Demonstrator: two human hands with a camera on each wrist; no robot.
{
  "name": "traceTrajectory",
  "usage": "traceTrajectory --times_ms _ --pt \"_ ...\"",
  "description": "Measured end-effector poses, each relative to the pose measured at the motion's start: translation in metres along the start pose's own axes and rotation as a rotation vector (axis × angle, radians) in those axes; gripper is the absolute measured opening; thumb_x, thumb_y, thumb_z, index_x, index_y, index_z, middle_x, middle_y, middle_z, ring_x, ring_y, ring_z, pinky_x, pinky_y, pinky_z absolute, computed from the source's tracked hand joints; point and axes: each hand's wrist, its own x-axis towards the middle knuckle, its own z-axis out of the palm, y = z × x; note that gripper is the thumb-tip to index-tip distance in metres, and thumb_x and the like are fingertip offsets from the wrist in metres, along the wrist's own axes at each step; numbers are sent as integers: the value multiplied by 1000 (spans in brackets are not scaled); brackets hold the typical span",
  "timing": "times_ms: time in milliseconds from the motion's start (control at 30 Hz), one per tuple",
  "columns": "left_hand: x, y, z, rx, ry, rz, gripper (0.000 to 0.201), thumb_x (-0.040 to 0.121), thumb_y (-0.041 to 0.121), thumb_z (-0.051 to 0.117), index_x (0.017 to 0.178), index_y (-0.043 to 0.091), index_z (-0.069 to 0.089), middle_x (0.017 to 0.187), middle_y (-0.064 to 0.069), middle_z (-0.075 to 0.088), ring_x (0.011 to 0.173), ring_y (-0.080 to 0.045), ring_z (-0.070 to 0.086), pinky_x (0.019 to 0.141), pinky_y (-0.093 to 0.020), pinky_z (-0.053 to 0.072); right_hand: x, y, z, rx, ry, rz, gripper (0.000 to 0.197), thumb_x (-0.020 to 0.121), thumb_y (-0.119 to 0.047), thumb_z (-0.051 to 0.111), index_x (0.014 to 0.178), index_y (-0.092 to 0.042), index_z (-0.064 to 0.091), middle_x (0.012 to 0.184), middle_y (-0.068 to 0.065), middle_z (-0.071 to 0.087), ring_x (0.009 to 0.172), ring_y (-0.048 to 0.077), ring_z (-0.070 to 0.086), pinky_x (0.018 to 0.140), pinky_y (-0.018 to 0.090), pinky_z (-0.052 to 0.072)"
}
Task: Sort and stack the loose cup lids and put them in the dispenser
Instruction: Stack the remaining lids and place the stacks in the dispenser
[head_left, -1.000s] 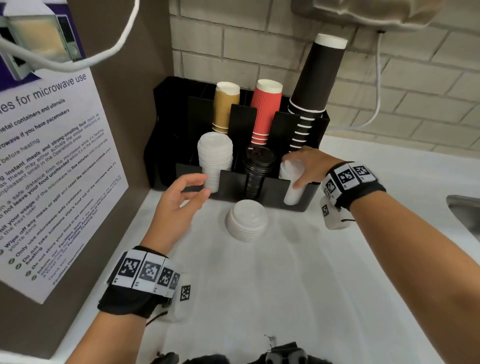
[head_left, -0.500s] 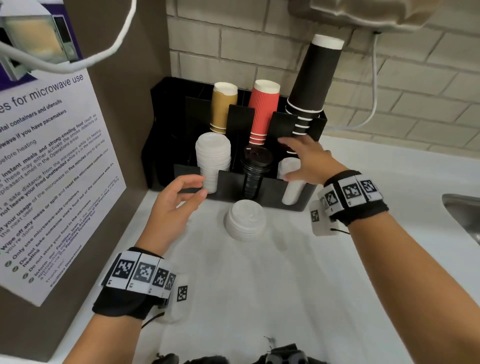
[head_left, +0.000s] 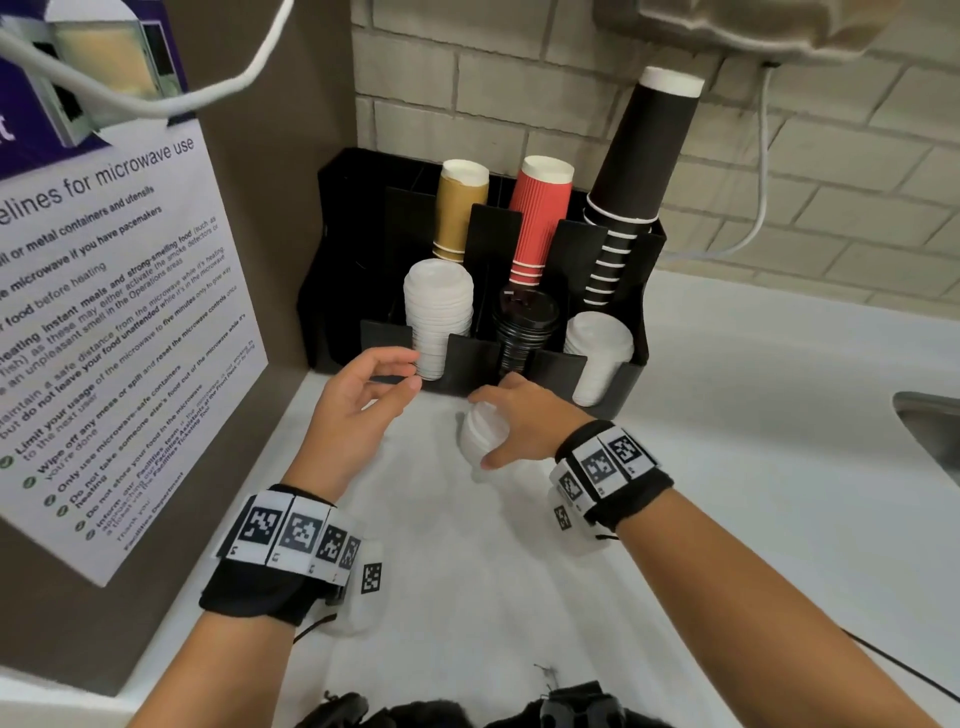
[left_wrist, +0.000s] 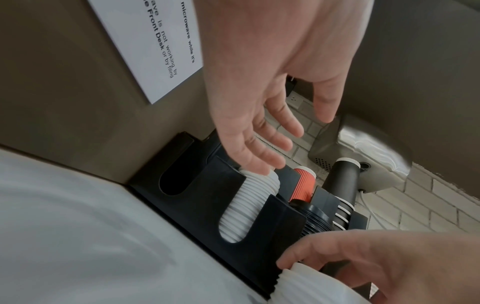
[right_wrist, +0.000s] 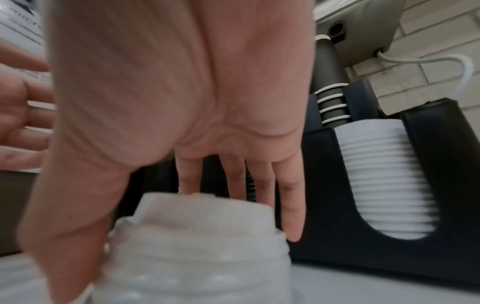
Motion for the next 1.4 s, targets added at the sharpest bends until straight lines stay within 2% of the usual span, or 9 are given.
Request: traceTrajectory --times_ms 267,367,433,533,700,967,1200,1300,1400 --pt "-6 4 10 42 -47 -30 31 86 17 69 112 34 62 109 12 63 88 0 63 83 -28 47 -17 1 -18 244 217 -30 72 66 -30 82 130 -30 49 117 4 48 109 24 50 92 32 44" --pt "-12 8 26 54 -157 -106 79 66 41 77 138 41 44 133 15 50 112 -1 56 83 -22 49 -38 -8 -30 591 344 -122 63 69 -24 83 124 -33 53 115 -7 57 108 14 56 90 24 48" --pt "-15 11 38 21 -205 -103 101 59 44 78 147 43 29 146 11 40 125 -10 49 98 -28 48 -54 -19 -33 824 331 -159 60 71 -27 83 122 -38 53 112 -11 60 100 8 62 80 18 52" --pt "-18 17 50 -56 -228 -24 97 62 38 79 144 46 28 143 12 44 127 -9 51 105 -30 46 -70 -30 -31 1024 325 -207 59 70 -30 81 121 -38 54 115 -4 63 101 12 65 82 23 54" --pt "-17 23 46 -130 -273 2 91 55 28 90 131 48 44 132 11 53 116 -11 60 79 -30 57 -86 -27 -27 1178 293 -215 54 75 -27 75 125 -36 55 119 5 64 108 22 64 92 40 53" --pt "-21 32 51 -109 -237 31 93 47 33 88 128 43 45 130 9 54 112 -10 61 78 -30 58 -95 -29 -27 1214 340 -189 53 78 -30 72 127 -39 53 117 4 67 105 25 66 93 54 51" --pt "-21 36 49 -8 -244 20 96 46 36 87 132 39 45 127 14 54 106 -1 62 81 -17 53 -97 -31 -22 1213 323 -190 56 73 -26 78 121 -41 56 119 5 62 101 25 67 85 45 57" --pt "-22 35 51 17 -245 5 100 46 36 88 136 35 43 129 12 53 109 -6 61 84 -21 54 -96 -31 -19 1237 343 -195 57 69 -22 81 118 -40 57 115 5 62 97 26 68 78 35 57" --pt "-23 34 51 9 -260 -9 100 46 35 87 135 39 41 131 14 50 114 -9 58 86 -25 55 -94 -30 -17 1224 349 -202 57 69 -21 82 117 -39 57 114 5 63 97 25 68 80 35 57"
